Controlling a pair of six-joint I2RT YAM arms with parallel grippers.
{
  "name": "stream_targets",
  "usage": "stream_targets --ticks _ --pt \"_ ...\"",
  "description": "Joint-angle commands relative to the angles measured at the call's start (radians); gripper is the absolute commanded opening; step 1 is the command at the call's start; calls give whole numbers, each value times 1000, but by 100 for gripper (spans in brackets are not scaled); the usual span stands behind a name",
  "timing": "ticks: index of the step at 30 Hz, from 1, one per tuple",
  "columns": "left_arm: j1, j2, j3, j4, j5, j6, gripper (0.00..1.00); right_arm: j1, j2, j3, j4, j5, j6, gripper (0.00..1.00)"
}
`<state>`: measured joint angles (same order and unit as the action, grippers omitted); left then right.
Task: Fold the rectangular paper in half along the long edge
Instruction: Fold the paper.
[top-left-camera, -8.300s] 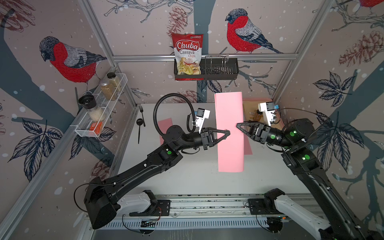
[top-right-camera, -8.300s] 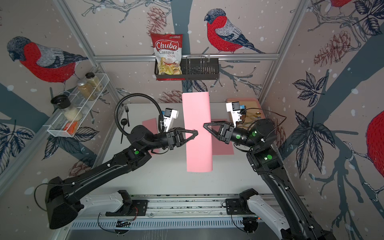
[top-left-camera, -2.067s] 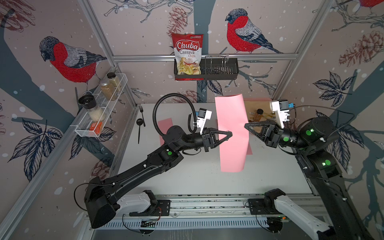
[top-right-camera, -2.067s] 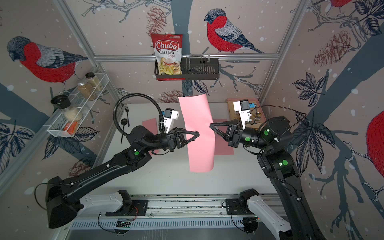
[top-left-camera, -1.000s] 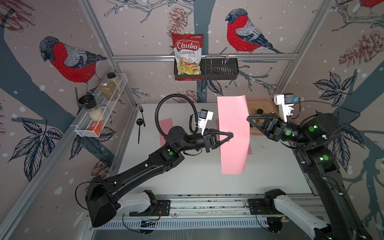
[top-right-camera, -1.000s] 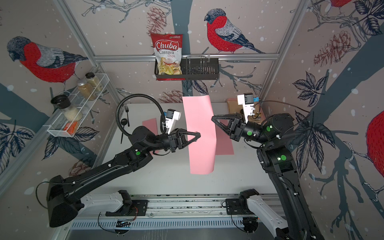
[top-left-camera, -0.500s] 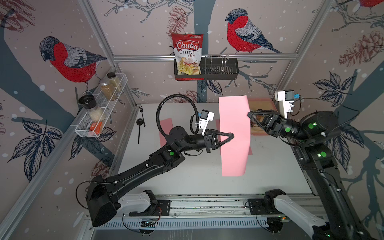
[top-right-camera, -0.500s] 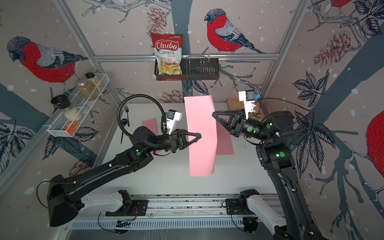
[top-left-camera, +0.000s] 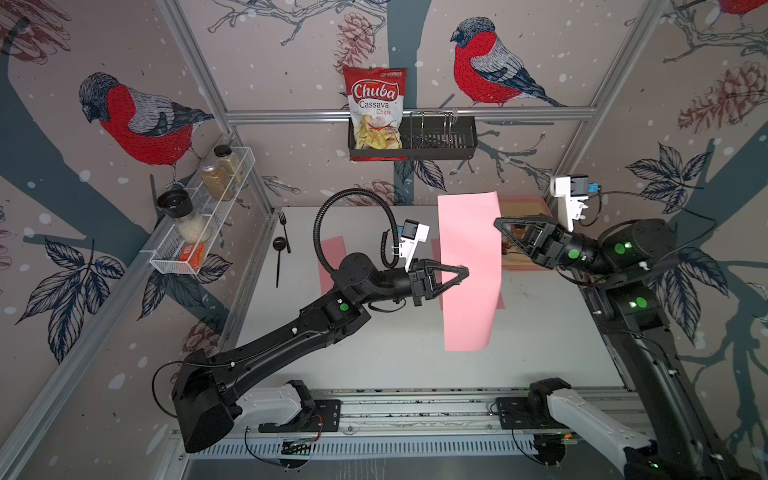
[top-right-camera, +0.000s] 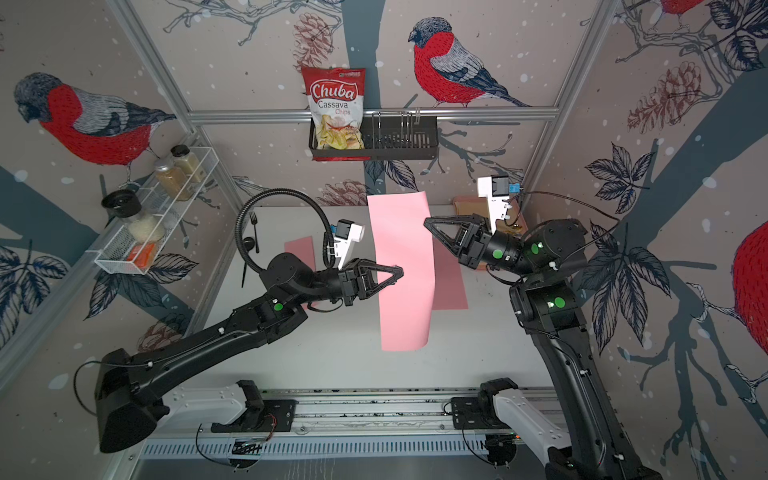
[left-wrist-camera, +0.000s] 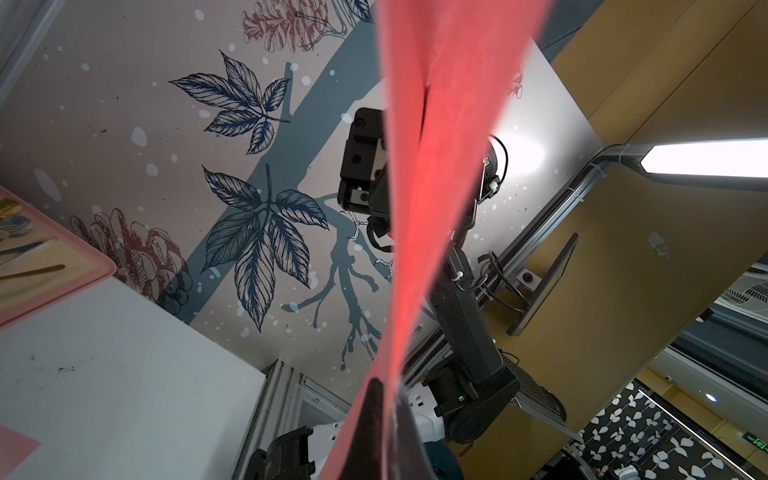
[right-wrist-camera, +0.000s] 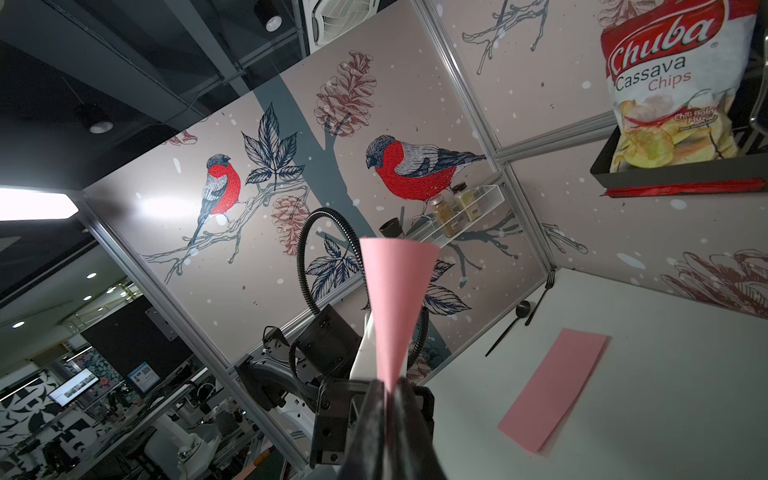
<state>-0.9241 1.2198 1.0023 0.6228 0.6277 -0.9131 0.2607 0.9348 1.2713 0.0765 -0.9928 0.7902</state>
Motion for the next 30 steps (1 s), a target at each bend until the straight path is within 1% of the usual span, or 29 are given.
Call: stream_targets --ticks 1,2,3,4,5,6,7,8,11,12,13,15,16,18,19,20,22,23,26,29,30 --pt "-2 -2 1 48 10 3 0 -1 7 8 63 19 15 10" --pt "-3 -2 1 48 10 3 0 -1 8 10 68 18 15 4" --pt "-2 -4 1 47 10 3 0 -2 10 11 78 15 18 2" --pt "-3 -4 1 47 10 3 0 -1 12 11 86 16 23 2" --pt "-3 -5 1 45 10 3 0 -1 14 15 91 17 26 5" --pt "-4 -6 1 45 9 5 0 -3 19 20 88 20 25 12" --pt "-4 -7 1 43 8 5 0 -3 23 25 86 20 26 16" --pt "-4 -7 1 43 8 5 0 -5 27 28 87 21 25 17" --pt "-4 -6 1 42 10 5 0 -6 32 31 112 17 38 3" --pt "-4 -5 1 43 10 5 0 -7 33 33 123 16 44 2" --pt "-3 -5 1 43 10 5 0 -6 35 37 126 17 46 3" --pt "-3 -5 1 43 9 4 0 -8 42 49 118 22 42 12" --pt "-4 -7 1 43 9 4 0 -9 44 52 117 23 41 13" --pt "-4 -7 1 43 9 5 0 -11 50 53 128 17 43 3" --pt "-4 -7 1 42 10 5 0 -11 51 53 134 16 47 2" --pt "-3 -6 1 41 10 5 0 -11 53 54 137 15 49 2" --pt "-4 -6 1 41 8 5 0 -12 60 63 137 20 52 11" --pt "-4 -8 1 43 9 3 0 -12 66 70 137 20 54 12" --pt "-4 -5 1 43 9 3 0 -13 78 76 163 6 67 0" --pt "-5 -7 1 43 6 3 0 -13 84 87 169 7 66 1" --pt "-5 -8 1 43 4 3 0 -14 87 93 167 8 66 9"
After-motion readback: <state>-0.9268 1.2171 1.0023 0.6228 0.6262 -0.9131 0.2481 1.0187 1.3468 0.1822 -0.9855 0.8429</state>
